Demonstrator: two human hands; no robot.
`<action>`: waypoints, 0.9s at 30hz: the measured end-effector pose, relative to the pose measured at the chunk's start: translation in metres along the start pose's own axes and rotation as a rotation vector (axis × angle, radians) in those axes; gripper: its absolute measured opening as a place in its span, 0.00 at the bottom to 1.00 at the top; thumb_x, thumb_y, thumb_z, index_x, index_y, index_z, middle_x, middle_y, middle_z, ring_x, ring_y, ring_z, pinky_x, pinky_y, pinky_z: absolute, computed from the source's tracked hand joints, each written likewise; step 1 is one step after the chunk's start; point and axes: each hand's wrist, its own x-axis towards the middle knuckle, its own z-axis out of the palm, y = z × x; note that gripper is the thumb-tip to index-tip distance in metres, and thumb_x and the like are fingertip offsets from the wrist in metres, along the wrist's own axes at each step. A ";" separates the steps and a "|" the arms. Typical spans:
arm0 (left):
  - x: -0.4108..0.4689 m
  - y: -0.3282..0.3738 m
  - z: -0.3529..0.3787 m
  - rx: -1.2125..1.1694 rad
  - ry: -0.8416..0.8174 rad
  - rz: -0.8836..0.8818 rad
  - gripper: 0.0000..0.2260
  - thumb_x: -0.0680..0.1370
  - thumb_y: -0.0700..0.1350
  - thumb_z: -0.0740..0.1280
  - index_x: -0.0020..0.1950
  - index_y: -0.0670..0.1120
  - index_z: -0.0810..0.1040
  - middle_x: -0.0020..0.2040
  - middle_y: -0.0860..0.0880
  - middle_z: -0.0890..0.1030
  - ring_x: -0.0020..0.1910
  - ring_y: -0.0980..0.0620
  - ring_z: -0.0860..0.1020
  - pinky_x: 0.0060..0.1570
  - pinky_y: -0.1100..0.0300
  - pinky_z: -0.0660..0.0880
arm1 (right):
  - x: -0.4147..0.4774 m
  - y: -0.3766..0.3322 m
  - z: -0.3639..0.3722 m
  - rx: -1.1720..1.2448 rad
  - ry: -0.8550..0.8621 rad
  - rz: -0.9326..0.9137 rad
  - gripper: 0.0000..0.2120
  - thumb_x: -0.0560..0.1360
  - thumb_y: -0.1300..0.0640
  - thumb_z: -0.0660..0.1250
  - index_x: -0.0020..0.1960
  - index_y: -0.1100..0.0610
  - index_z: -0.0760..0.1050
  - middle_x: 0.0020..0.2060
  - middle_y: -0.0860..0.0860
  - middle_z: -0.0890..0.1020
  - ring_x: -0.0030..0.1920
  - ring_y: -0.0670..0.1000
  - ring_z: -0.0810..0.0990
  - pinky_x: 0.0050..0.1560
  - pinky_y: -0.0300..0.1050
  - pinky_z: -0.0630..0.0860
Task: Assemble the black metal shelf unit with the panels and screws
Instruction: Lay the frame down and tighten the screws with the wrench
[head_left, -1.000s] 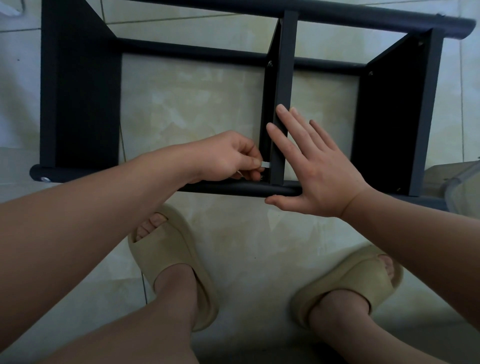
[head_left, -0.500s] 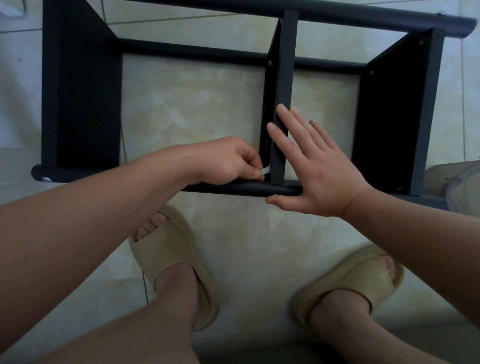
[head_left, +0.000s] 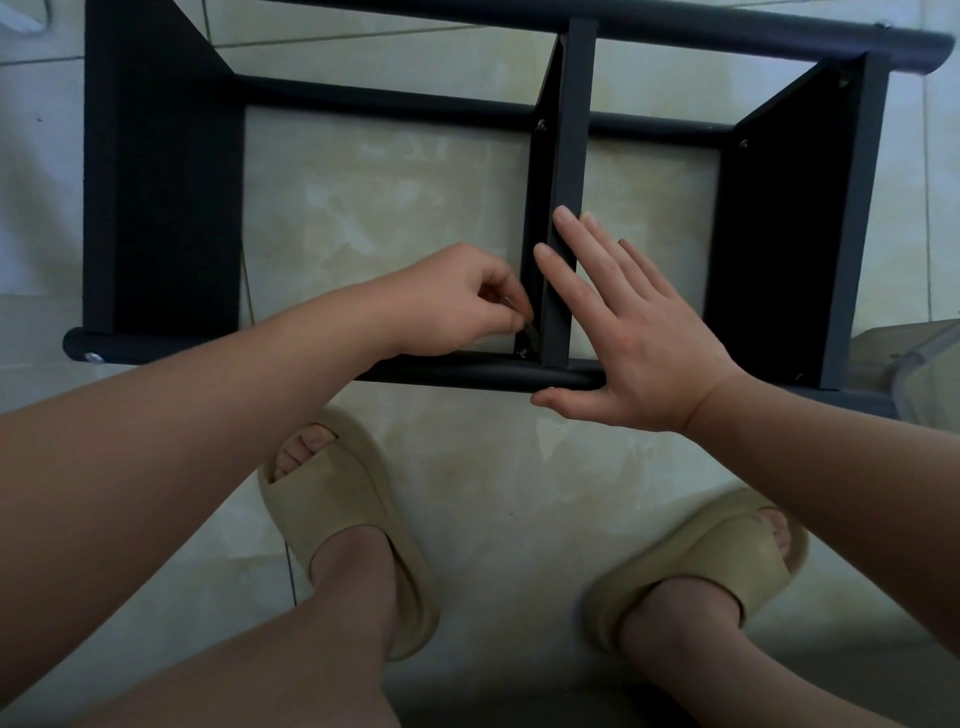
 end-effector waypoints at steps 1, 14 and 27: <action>0.000 0.001 0.002 -0.124 -0.029 -0.049 0.05 0.79 0.42 0.69 0.48 0.52 0.81 0.47 0.52 0.83 0.49 0.56 0.81 0.54 0.59 0.79 | 0.000 0.000 0.000 0.000 -0.002 0.001 0.51 0.74 0.27 0.59 0.82 0.60 0.51 0.82 0.59 0.48 0.82 0.60 0.46 0.77 0.65 0.57; 0.008 0.001 0.012 -0.567 0.093 -0.205 0.03 0.77 0.43 0.72 0.49 0.48 0.80 0.42 0.50 0.85 0.44 0.53 0.86 0.43 0.60 0.77 | 0.000 0.001 0.001 0.002 0.005 0.000 0.51 0.74 0.27 0.60 0.82 0.60 0.52 0.82 0.60 0.49 0.82 0.60 0.47 0.77 0.65 0.58; 0.007 0.001 0.009 -0.556 0.125 -0.234 0.03 0.79 0.45 0.71 0.51 0.46 0.82 0.41 0.51 0.86 0.42 0.55 0.84 0.43 0.60 0.77 | 0.001 0.001 0.003 0.006 0.020 -0.006 0.51 0.74 0.27 0.60 0.82 0.60 0.52 0.82 0.60 0.49 0.82 0.60 0.48 0.76 0.65 0.59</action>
